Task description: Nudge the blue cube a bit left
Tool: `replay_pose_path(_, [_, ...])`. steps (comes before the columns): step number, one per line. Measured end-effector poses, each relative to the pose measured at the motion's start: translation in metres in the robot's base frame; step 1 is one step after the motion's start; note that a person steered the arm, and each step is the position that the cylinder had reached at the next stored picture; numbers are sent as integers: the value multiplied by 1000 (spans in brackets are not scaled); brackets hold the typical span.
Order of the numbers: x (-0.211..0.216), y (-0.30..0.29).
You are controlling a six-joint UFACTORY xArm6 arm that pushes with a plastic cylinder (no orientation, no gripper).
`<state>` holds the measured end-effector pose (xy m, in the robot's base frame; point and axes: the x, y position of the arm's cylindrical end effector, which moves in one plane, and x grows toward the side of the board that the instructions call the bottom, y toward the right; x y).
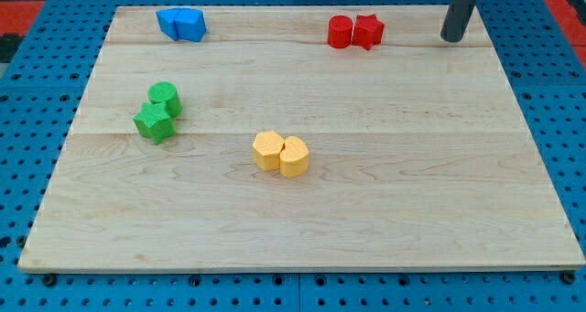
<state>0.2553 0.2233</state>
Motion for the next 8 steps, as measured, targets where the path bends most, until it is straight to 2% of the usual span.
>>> replay_pose_path(2, [-2, -153])
replay_pose_path(3, [-3, -188])
replay_pose_path(4, [6, -144])
replay_pose_path(5, [6, -139])
replay_pose_path(6, [47, -147])
replay_pose_path(7, [86, -207])
replay_pose_path(8, [86, -247])
